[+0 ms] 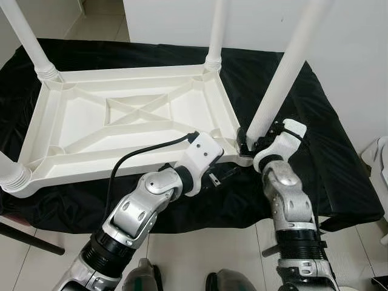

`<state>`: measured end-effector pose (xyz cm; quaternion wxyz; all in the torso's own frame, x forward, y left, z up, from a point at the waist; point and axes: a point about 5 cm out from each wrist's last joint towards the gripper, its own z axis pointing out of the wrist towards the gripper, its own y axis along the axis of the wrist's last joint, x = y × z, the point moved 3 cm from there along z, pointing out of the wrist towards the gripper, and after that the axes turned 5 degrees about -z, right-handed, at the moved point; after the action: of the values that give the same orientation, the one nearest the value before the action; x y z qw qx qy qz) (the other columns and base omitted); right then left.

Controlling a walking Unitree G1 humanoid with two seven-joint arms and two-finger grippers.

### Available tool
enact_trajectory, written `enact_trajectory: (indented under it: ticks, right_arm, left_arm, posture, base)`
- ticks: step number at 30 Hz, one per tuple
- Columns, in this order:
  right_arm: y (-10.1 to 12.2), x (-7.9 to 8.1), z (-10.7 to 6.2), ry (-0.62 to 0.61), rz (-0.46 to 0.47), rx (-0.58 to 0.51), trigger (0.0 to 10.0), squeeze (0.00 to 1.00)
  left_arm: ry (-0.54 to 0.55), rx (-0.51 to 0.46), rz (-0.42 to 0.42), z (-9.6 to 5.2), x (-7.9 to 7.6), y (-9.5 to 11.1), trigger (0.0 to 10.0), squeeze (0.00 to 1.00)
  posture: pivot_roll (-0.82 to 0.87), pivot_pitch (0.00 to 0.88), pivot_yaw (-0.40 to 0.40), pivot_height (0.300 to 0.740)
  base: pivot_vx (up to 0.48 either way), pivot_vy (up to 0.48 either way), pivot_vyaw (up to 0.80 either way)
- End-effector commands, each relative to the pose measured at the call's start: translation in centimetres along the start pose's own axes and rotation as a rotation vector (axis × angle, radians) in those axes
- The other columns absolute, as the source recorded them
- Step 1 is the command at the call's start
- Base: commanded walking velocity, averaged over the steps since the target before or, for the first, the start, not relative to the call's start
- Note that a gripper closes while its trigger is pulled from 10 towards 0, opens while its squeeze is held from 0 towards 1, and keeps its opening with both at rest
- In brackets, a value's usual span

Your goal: Building children table

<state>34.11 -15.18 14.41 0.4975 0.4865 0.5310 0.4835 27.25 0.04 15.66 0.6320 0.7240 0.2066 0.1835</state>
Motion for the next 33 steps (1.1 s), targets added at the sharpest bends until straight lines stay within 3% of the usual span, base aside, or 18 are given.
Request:
enact_trajectory:
  ticks: [1, 2, 4, 11, 17, 24, 25, 26, 27, 33]
  right_arm:
    - [0.1, 0.0, 0.0, 0.174, 0.008, -0.014, 10.0, 0.0]
    - [0.1, 0.0, 0.0, 0.174, 0.008, -0.014, 10.0, 0.0]
    - [0.2, 0.0, -0.2, 0.363, -0.072, -0.055, 10.0, 0.0]
    - [-0.9, -0.2, -0.4, 0.575, -0.184, -0.048, 10.0, 0.0]
    - [-0.8, -0.5, 0.9, 0.643, -0.238, -0.064, 10.0, 0.0]
    - [-0.2, -1.5, 2.5, 0.63, -0.26, -0.074, 10.0, 0.0]
    - [-0.3, -1.6, 2.6, 0.634, -0.264, -0.067, 3.5, 0.0]
    - [-0.3, -1.6, 2.6, 0.634, -0.264, -0.067, 3.5, 0.0]
    - [-0.8, -1.7, 2.6, 0.648, -0.281, -0.054, 0.0, 0.0]
    - [-1.3, -1.7, 2.5, 0.657, -0.287, -0.043, 0.0, 0.0]
  left_arm:
    - [-0.039, 0.012, 0.001, 0.0, -0.4, -0.3, 10.0, 0.0]
    - [-0.039, 0.012, 0.001, 0.0, -0.4, -0.3, 10.0, 0.0]
    - [-0.042, 0.012, 0.004, 0.0, -0.4, -0.2, 10.0, 0.0]
    - [-0.049, 0.012, 0.01, 0.1, -0.4, -0.1, 10.0, 0.0]
    - [-0.047, 0.01, 0.015, 0.1, -0.2, 0.0, 10.0, 0.0]
    - [-0.032, 0.005, 0.015, 0.1, 0.1, 0.2, 10.0, 0.0]
    - [-0.029, 0.005, 0.016, 0.0, 0.2, 0.2, 10.0, 0.0]
    - [-0.029, 0.005, 0.016, 0.0, 0.2, 0.2, 10.0, 0.0]
    - [-0.026, 0.005, 0.017, 0.0, 0.2, 0.2, 10.0, 0.0]
    - [-0.026, 0.005, 0.018, 0.0, 0.2, 0.2, 10.0, 0.0]
  posture:
    - [-0.17, 0.03, -0.014, 0.74]
    - [-0.17, 0.03, -0.014, 0.74]
    - [-0.17, 0.025, -0.012, 0.74]
    - [-0.17, 0.019, -0.004, 0.74]
    - [-0.16, 0.02, -0.004, 0.74]
    - [-0.15, 0.018, -0.005, 0.74]
    - [-0.15, 0.016, -0.006, 0.74]
    - [-0.15, 0.016, -0.006, 0.74]
    - [-0.15, 0.017, -0.006, 0.74]
    - [-0.15, 0.016, -0.006, 0.74]
  base:
    - [0.0, 0.0, 0.0]
    - [0.0, 0.0, 0.0]
    - [0.0, 0.0, 0.0]
    - [0.0, 0.0, 0.0]
    - [0.0, 0.0, 0.0]
    - [0.0, 0.0, 0.0]
    - [0.0, 0.0, 0.0]
    - [0.0, 0.0, 0.0]
    - [0.0, 0.0, 0.0]
    - [0.0, 0.0, 0.0]
